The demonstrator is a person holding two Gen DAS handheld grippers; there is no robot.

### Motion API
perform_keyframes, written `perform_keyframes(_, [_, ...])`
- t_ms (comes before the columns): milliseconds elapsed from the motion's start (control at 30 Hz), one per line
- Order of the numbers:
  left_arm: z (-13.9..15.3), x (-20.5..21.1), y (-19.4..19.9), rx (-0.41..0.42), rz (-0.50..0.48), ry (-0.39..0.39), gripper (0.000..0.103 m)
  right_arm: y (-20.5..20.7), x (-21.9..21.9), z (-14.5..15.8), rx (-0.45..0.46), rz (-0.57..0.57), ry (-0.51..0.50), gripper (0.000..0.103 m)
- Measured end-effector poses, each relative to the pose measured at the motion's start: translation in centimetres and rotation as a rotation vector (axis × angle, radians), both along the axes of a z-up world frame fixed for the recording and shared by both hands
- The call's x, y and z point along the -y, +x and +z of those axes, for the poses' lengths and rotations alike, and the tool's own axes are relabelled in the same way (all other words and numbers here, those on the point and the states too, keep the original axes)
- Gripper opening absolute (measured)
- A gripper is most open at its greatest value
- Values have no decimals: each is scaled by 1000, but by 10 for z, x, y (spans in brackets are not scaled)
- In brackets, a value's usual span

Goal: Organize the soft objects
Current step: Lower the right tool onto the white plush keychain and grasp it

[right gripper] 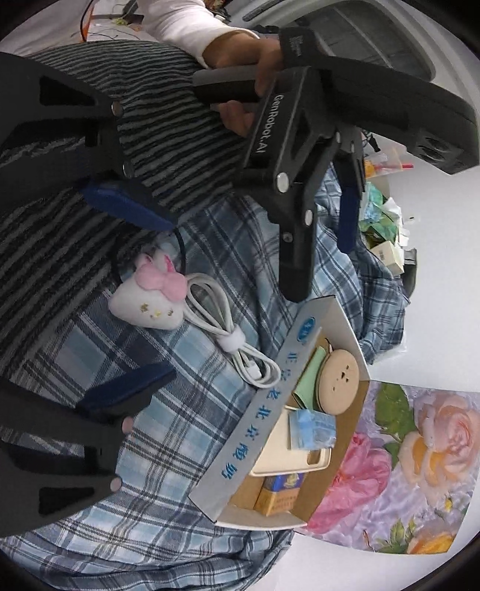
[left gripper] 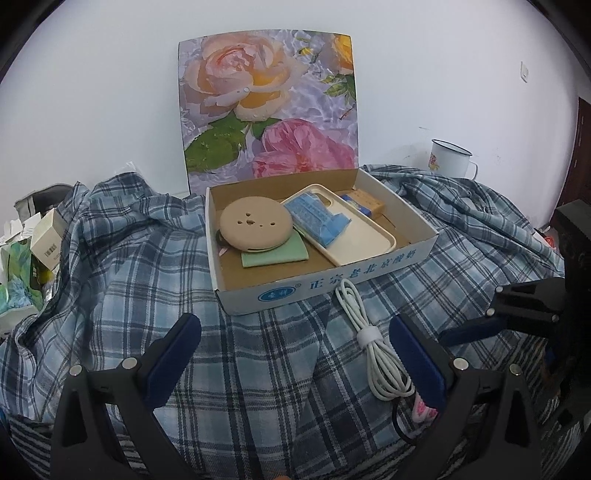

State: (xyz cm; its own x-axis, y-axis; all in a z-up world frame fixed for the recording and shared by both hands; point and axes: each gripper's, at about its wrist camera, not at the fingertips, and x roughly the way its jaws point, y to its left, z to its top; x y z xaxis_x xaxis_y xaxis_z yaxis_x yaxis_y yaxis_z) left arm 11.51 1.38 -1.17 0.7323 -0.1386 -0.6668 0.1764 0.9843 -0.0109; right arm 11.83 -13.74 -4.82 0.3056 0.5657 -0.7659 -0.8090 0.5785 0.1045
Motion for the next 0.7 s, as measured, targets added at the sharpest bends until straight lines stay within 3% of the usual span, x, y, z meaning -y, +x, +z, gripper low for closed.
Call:
perform_keyframes(200, [-3,3,1,-11,-2,20,103,1,-4,-5,-20,6,-28,39])
perform_keyframes(400, [-3,8,-1,0,-15,43,103,-1,-4,-2,-9,11,-31,31])
perform_keyframes(700, [-1,8,-2,9,-29,37,103,4,10,15,31,-39,38,31])
